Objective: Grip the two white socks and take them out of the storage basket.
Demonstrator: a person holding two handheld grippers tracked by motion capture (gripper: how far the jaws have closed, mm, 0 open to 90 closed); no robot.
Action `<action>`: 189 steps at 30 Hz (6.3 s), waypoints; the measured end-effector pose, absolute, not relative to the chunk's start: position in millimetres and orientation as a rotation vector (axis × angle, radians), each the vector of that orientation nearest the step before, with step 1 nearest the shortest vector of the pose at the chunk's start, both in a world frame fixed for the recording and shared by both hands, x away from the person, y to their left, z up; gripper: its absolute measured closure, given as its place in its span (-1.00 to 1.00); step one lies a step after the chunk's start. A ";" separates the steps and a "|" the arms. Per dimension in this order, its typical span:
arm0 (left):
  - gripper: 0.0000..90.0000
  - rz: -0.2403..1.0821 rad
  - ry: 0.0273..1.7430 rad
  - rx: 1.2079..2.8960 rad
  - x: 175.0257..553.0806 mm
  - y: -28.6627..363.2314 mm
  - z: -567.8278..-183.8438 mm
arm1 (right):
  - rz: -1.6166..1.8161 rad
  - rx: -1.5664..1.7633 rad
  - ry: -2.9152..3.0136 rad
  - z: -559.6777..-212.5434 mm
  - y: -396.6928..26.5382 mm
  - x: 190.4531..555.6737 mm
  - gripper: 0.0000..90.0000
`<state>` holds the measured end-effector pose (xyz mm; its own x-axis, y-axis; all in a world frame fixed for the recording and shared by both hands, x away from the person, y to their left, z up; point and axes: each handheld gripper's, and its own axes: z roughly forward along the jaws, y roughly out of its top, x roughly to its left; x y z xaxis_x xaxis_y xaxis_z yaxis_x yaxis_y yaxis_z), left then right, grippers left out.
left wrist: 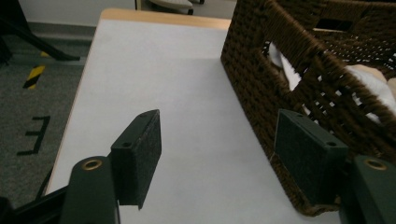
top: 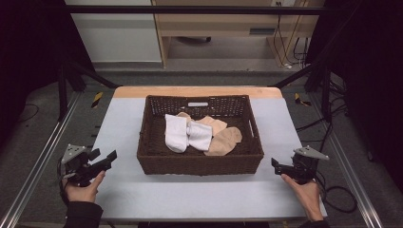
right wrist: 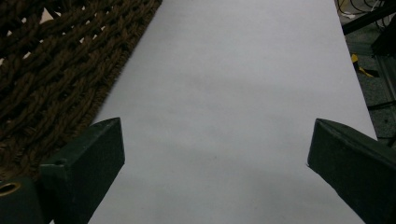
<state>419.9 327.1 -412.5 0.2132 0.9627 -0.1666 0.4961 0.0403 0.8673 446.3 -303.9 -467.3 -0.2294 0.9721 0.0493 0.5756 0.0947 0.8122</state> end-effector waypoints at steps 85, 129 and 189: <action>-0.27 0.712 1.183 1.894 580.4 122.3 -366.1 | 0.926 1.455 1.888 -463.8 -297.8 447.3 -0.84; -0.09 0.559 1.355 2.199 611.8 106.6 -435.4 | 0.903 1.453 1.921 -466.8 -295.9 450.7 -0.83; 0.92 0.612 1.000 1.579 486.4 185.5 -291.0 | 0.871 1.442 1.930 -466.2 -297.5 449.5 -0.81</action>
<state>486.4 185.5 -291.0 0.5079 0.8526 -0.1227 0.2784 -0.0277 0.9601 449.5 -297.5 -466.2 -0.2544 0.9652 -0.0613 0.5928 0.2057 0.7786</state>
